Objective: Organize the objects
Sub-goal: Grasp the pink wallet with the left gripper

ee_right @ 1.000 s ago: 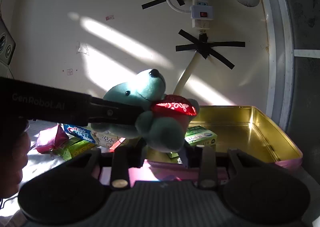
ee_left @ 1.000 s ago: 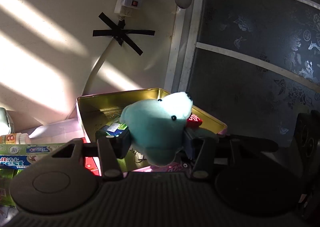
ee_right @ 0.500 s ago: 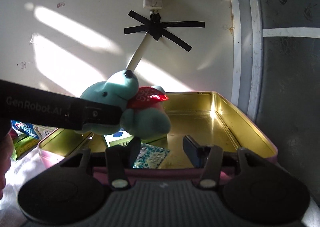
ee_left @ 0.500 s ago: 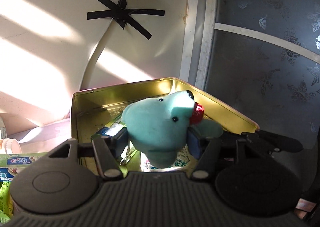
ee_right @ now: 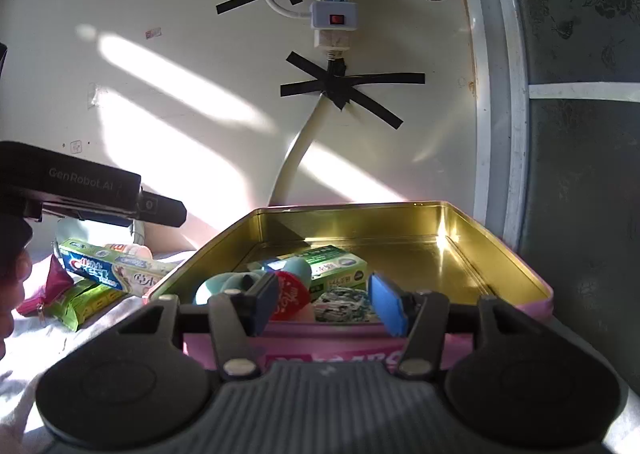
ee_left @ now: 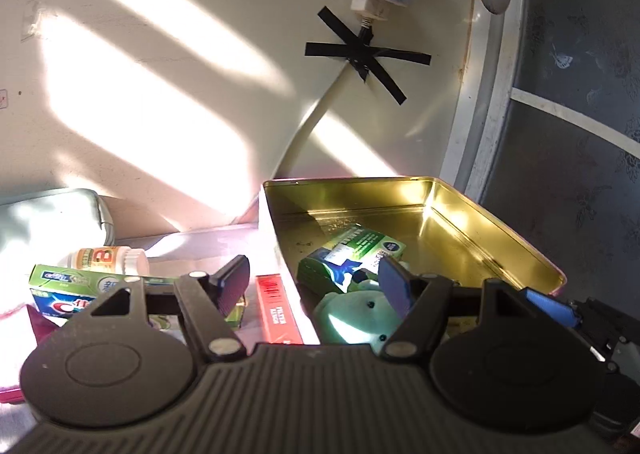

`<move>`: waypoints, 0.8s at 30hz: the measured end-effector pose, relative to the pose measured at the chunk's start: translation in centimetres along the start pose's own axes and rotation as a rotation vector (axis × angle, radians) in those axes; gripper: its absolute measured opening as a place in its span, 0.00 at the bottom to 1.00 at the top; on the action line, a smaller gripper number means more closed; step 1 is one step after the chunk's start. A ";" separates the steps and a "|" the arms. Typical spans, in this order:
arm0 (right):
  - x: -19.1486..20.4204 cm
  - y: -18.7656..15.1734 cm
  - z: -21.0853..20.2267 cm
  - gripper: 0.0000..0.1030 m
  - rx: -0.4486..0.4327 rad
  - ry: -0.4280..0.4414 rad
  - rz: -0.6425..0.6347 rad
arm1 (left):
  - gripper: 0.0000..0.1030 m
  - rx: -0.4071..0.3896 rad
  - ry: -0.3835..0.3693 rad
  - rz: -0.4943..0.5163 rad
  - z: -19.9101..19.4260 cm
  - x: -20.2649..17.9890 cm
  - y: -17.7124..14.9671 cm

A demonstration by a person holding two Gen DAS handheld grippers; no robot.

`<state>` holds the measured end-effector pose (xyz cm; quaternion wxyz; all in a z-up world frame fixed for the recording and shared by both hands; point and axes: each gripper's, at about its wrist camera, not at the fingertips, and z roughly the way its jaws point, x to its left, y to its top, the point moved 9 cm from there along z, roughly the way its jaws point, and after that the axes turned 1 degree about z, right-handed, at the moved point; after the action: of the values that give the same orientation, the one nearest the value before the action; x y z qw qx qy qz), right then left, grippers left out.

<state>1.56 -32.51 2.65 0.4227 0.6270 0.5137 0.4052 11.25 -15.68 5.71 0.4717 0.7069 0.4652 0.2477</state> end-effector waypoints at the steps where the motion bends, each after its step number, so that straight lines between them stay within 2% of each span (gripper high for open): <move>1: 1.0 0.0 -0.2 0.50 0.003 0.027 -0.009 | 0.70 -0.005 0.032 -0.015 -0.8 1.7 -0.4; 5: 6.3 -0.3 -0.6 0.50 0.034 0.174 -0.058 | 0.70 0.020 0.189 -0.068 -3.6 9.0 -3.7; 7: 9.9 -0.9 -0.4 0.50 0.055 0.254 -0.114 | 0.70 0.045 0.281 -0.126 -5.8 13.9 -5.9; 9: 13.3 -1.6 -0.1 0.50 0.082 0.332 -0.173 | 0.70 0.066 0.341 -0.203 -7.4 17.7 -7.5; 10: 15.3 -2.1 0.3 0.50 0.105 0.379 -0.196 | 0.70 0.087 0.364 -0.286 -8.2 20.3 -8.5; 13: 19.7 -2.9 2.1 0.51 0.168 0.477 -0.236 | 0.69 0.079 0.344 -0.443 -9.5 24.3 -9.4; 16: 23.9 -3.0 4.4 0.52 0.223 0.554 -0.267 | 0.69 0.062 0.309 -0.475 -9.2 25.9 -8.9; 18: 26.6 -2.8 5.7 0.57 0.231 0.597 -0.276 | 0.70 0.069 0.291 -0.503 -8.1 26.7 -8.8; 21: 29.3 -3.0 8.1 0.57 0.242 0.598 -0.330 | 0.70 0.083 0.259 -0.536 -6.6 27.4 -9.4; 24: 31.2 -3.6 9.5 0.55 0.247 0.604 -0.381 | 0.68 0.077 0.189 -0.548 -4.9 26.8 -10.3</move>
<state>13.96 -2.37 -1.47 0.2413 0.4187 0.7676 0.4210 14.88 11.64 -3.81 0.4486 0.5461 0.6896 0.1579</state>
